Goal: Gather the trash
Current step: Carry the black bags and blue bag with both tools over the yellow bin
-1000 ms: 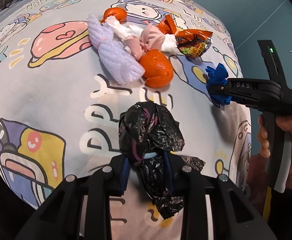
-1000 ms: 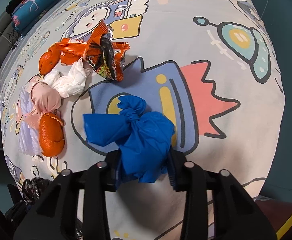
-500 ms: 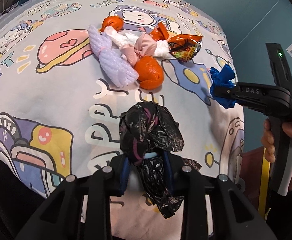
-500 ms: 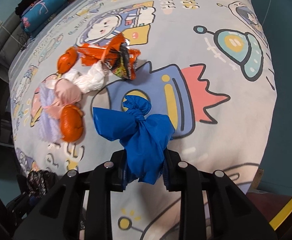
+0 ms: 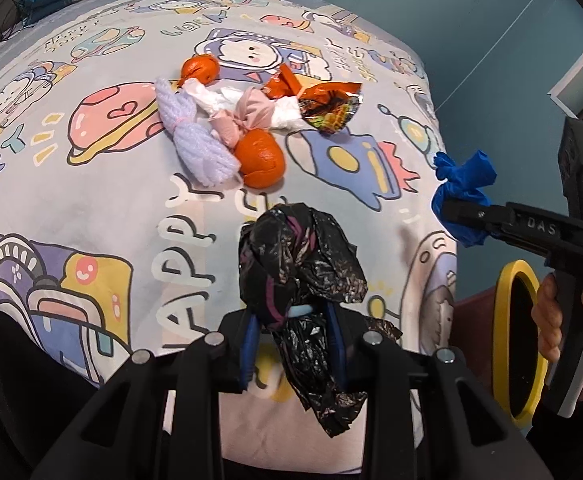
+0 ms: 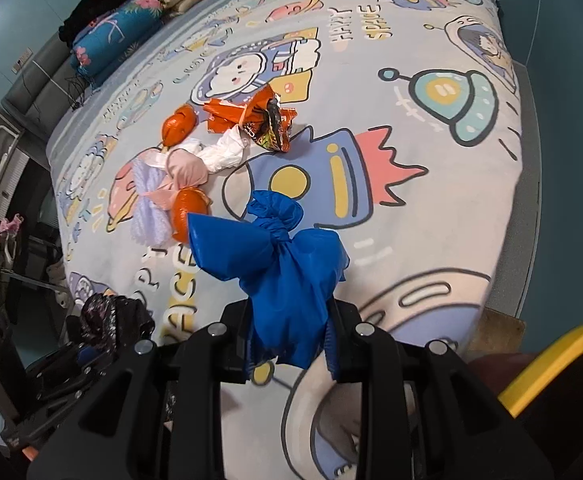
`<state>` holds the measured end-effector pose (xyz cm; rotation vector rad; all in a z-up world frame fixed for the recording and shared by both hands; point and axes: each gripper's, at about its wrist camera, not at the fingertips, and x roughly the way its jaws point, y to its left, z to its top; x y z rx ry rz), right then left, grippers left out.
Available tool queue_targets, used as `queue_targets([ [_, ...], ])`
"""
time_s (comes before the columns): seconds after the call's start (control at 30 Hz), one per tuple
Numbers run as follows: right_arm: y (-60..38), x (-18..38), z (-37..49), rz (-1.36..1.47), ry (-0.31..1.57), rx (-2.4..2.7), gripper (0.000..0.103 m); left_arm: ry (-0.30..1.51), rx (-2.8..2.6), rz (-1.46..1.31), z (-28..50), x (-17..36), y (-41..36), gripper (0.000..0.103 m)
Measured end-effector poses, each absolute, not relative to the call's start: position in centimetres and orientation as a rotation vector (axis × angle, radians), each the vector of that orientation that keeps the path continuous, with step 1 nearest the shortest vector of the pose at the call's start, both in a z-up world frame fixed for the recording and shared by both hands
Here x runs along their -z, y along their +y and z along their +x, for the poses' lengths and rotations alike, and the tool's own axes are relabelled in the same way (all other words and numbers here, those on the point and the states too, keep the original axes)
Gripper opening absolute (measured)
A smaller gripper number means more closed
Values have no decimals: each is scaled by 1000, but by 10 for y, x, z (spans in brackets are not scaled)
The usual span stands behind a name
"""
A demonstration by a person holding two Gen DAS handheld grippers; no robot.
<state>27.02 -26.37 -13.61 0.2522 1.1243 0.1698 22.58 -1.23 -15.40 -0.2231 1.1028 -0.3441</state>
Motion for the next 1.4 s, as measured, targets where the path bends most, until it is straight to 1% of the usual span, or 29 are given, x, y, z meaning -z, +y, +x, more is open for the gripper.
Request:
queue_targets([
  [0.53,-298,102,222,301,1036,-157,25,1043,442,-160,200,115,-53,28],
  [0.97,-347,85,187,374,969,-94,25,1022,536,-147,186,90,-86,28],
  [1.4,-401,70,152,443,918,24,25,1019,685,-77,178,76,-147,28],
])
